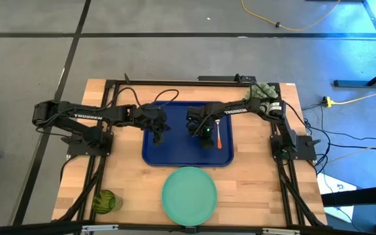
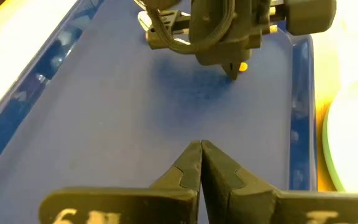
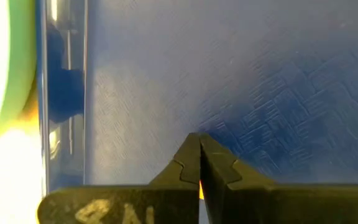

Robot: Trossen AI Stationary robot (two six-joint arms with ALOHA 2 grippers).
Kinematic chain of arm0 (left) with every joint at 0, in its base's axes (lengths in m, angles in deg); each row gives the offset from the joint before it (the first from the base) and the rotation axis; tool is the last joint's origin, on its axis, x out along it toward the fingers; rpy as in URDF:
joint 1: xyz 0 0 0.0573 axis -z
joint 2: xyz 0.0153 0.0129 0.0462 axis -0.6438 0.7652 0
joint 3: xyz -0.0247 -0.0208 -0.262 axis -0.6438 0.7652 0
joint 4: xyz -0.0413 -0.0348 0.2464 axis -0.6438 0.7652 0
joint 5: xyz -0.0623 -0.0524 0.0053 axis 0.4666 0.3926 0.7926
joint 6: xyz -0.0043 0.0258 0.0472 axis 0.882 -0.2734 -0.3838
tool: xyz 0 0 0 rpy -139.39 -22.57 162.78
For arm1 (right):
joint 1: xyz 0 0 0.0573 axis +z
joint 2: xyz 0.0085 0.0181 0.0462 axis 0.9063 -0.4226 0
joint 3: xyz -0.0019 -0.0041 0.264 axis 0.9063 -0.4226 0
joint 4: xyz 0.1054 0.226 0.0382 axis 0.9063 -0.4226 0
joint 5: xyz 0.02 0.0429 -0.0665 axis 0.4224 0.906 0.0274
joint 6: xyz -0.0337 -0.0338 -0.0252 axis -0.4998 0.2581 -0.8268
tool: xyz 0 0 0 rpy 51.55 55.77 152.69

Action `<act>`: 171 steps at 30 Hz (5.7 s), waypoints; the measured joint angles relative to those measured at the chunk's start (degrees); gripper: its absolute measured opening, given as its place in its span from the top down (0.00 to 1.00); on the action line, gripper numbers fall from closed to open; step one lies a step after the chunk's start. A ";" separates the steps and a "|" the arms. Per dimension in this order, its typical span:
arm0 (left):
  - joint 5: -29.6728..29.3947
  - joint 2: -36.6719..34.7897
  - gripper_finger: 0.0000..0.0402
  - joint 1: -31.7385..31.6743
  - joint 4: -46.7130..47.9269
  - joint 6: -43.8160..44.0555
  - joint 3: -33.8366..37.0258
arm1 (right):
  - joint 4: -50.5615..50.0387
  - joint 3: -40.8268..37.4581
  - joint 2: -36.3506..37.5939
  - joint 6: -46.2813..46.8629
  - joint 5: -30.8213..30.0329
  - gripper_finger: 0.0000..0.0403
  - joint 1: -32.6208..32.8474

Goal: Pick and place plate/cup/fork/spoon on tray
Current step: Adjust the orange spoon on the blue serving tray, then put the blue plate on the blue serving tray

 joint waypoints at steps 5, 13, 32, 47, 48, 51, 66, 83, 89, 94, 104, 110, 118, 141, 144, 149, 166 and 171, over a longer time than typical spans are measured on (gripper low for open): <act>0.00 0.00 1.00 0.00 0.00 0.00 0.00 | -0.28 -0.06 0.00 0.68 0.03 1.00 0.37; 0.00 0.00 1.00 0.00 0.00 0.00 0.00 | -4.60 0.83 -0.01 1.04 -0.33 1.00 0.39; 0.20 0.00 1.00 0.00 0.00 0.00 0.00 | -22.46 18.26 -0.07 -9.52 -2.73 1.00 1.19; 7.47 0.00 1.00 0.05 0.01 -3.23 0.00 | -22.54 21.14 -0.07 -6.27 3.45 0.86 4.33; 8.01 0.00 1.00 0.07 0.01 -3.77 0.00 | -21.74 21.14 -0.07 -5.87 3.51 0.85 4.78; 9.39 0.00 1.00 0.65 0.22 -5.86 0.00 | -19.59 20.98 -0.07 -5.23 3.54 0.81 6.07; 18.90 -0.02 1.00 5.94 3.95 -11.66 0.00 | -15.13 15.38 -0.04 2.93 6.40 0.81 10.31; 17.30 2.72 0.84 11.32 3.93 18.87 -0.01 | -29.92 31.65 -0.04 -2.64 -1.43 0.81 13.36; 21.20 6.31 0.80 15.89 2.88 31.87 0.00 | -34.22 42.35 -0.07 -3.30 -4.24 0.81 14.27; 17.27 8.03 0.80 19.55 1.38 45.98 -0.02 | -36.72 51.99 -0.04 -2.10 -4.24 0.81 15.42; 2.91 8.02 0.80 27.54 -0.66 52.68 -0.02 | -33.02 51.28 5.02 4.31 -8.54 0.81 15.99; -2.77 8.06 0.80 30.74 -1.67 52.52 -0.02 | -33.02 51.26 5.49 4.60 -10.19 0.81 16.02; -0.41 15.10 0.80 33.38 -6.92 52.55 0.02 | -32.42 51.26 5.49 6.39 -10.25 0.81 16.13; 0.28 21.64 0.80 33.75 -14.36 51.06 -0.15 | -32.18 51.24 5.46 7.43 -10.26 0.81 16.15; 0.27 23.36 0.80 33.75 -15.96 51.11 -0.23 | -32.11 51.23 5.46 7.44 -10.26 0.81 16.15; 2.08 24.06 0.80 33.35 -16.54 51.06 -0.20 | -31.93 51.23 5.46 7.45 -10.25 0.81 16.15; -1.26 24.09 0.80 33.22 -17.20 50.48 -0.20 | -31.69 51.23 5.44 8.75 -10.24 0.81 16.15; -1.46 24.09 0.81 33.22 -17.16 49.46 -0.20 | -31.69 51.23 5.44 8.71 -10.24 0.81 16.15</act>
